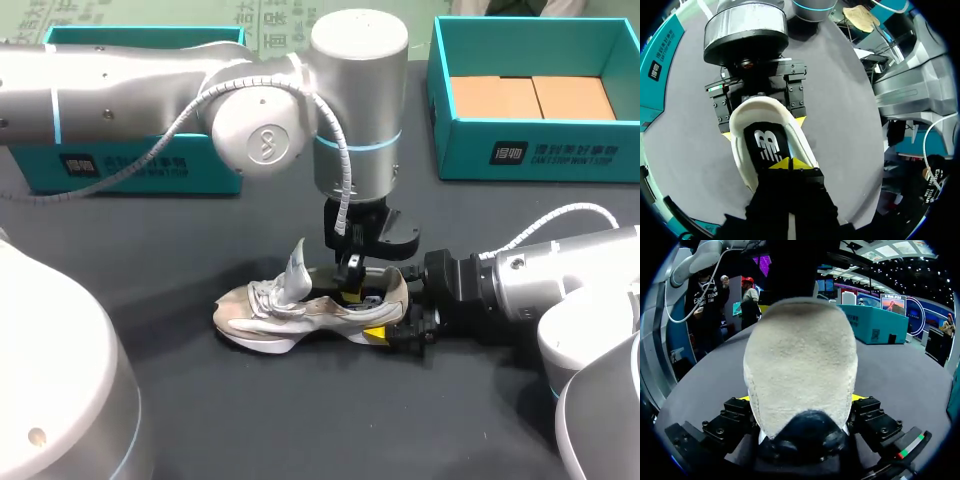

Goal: Take the shoe out of the shoebox, open the shoe tongue, remove and reinsert the insole, then place the shoe into the shoebox

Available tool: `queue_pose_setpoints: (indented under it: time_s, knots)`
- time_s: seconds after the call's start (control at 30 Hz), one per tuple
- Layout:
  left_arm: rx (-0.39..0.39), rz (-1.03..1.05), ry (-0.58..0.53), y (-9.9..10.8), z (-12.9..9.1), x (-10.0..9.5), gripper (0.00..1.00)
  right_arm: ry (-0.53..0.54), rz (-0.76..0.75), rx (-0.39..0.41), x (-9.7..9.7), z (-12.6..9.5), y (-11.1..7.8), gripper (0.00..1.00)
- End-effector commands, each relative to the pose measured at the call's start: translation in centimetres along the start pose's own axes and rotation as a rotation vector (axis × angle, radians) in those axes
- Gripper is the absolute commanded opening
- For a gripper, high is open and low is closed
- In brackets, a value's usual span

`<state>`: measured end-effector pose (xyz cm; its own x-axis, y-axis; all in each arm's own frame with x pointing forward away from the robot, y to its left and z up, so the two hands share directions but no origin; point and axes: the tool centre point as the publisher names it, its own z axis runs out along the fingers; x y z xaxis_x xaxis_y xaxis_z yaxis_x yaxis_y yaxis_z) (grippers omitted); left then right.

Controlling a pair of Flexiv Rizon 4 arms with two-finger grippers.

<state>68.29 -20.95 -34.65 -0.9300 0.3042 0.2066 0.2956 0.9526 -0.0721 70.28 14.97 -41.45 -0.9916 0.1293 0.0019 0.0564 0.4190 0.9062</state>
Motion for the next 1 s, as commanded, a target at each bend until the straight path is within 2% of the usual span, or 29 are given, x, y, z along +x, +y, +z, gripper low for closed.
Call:
queue_pose_setpoints:
  time_s: [0.03,0.27,0.5,0.7,0.93,0.97,1.0]
  knots:
    - [-0.001,0.001,-0.002,0.0,0.0,0.0,0.0,0.0,0.001,0.004,0.0,0.0,0.1,0.0]
    - [0.024,-0.058,0.058,0.6,2.8,-0.8,0.0,0.0,0.001,0.004,0.0,0.0,0.1,0.0]
    - [0.014,-0.055,0.064,1.2,4.4,-0.1,0.0,0.0,0.001,0.004,0.0,0.0,0.1,0.0]
    - [0.0,-0.006,0.021,1.2,5.2,1.5,0.0,0.0,0.001,0.004,0.0,0.0,0.1,0.0]
    - [0.02,-0.039,-0.018,1.8,5.5,1.6,0.0,0.0,0.001,0.004,0.0,0.0,0.1,0.0]
    - [0.021,-0.04,-0.022,1.9,5.5,1.6,0.01,0.0,0.001,0.004,0.0,0.0,0.1,0.0]
    - [0.024,-0.041,-0.026,2.0,5.5,1.6,0.11,0.0,0.001,0.004,0.0,0.0,0.1,0.0]
